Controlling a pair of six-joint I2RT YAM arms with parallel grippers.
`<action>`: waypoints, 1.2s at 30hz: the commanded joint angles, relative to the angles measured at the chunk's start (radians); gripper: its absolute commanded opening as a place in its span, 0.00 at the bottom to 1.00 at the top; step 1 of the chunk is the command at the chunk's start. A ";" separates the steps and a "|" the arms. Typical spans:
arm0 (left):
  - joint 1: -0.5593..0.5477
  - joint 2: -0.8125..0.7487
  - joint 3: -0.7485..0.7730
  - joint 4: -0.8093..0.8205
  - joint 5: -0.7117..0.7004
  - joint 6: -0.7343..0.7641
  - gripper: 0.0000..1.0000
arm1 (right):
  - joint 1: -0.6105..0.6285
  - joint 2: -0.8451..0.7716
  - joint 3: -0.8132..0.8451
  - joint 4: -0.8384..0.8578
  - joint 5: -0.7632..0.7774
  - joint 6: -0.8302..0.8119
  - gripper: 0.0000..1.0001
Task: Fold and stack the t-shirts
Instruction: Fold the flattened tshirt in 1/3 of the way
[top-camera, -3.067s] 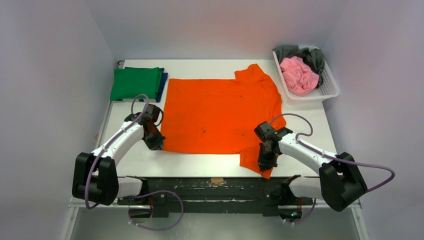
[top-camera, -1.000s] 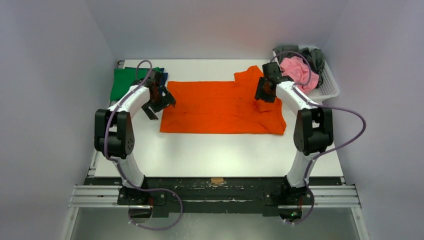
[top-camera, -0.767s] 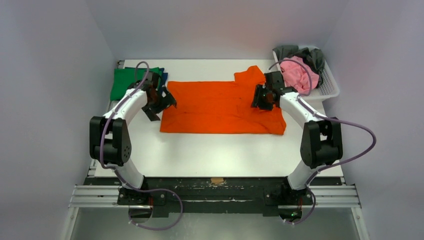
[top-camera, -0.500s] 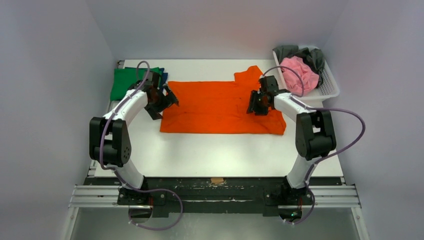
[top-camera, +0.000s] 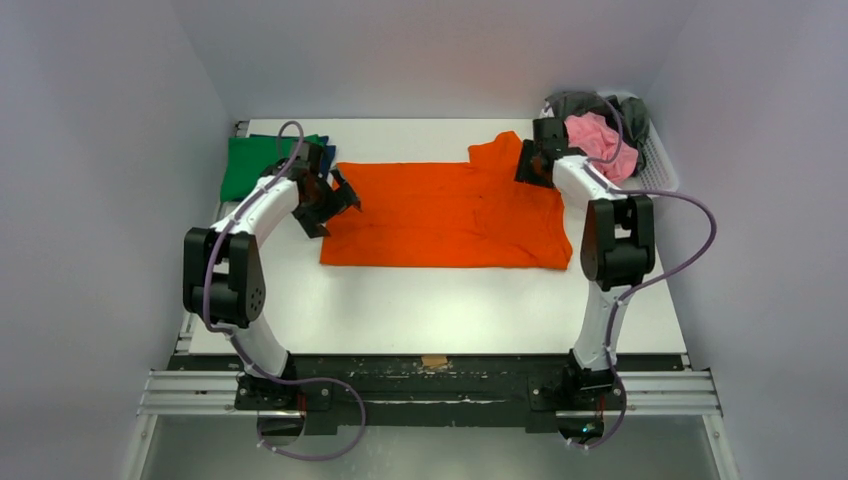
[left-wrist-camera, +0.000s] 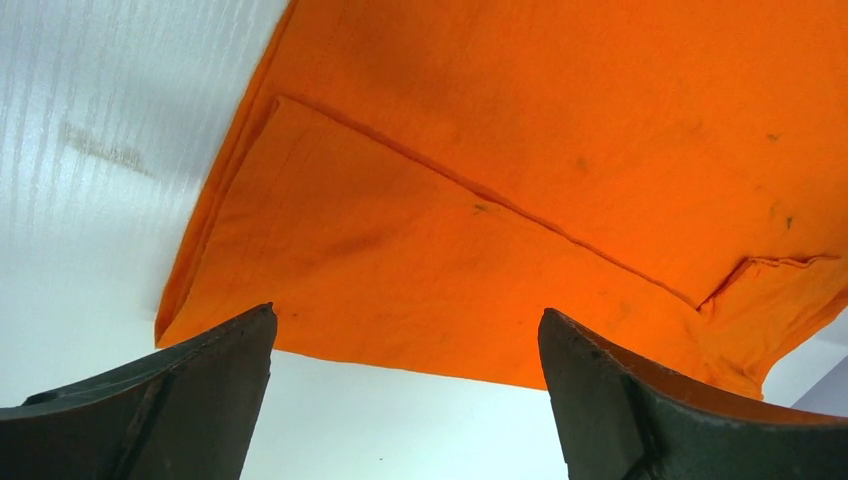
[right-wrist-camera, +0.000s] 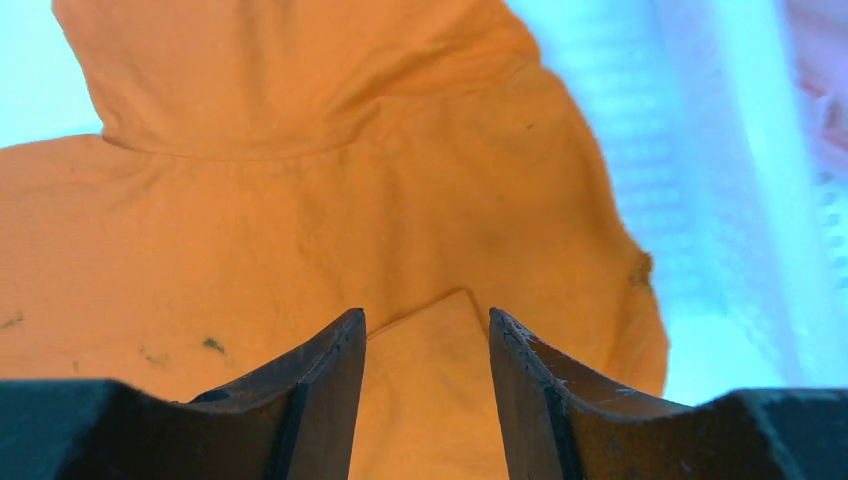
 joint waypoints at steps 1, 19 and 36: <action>-0.012 0.014 0.063 -0.007 0.008 0.030 1.00 | 0.004 -0.124 -0.023 0.058 -0.032 -0.078 0.48; -0.086 0.212 0.039 0.058 0.142 0.013 1.00 | 0.168 -0.246 -0.485 0.166 -0.066 0.078 0.53; -0.205 -0.082 -0.364 0.059 0.154 -0.055 1.00 | 0.159 -0.556 -0.834 -0.091 -0.047 0.211 0.55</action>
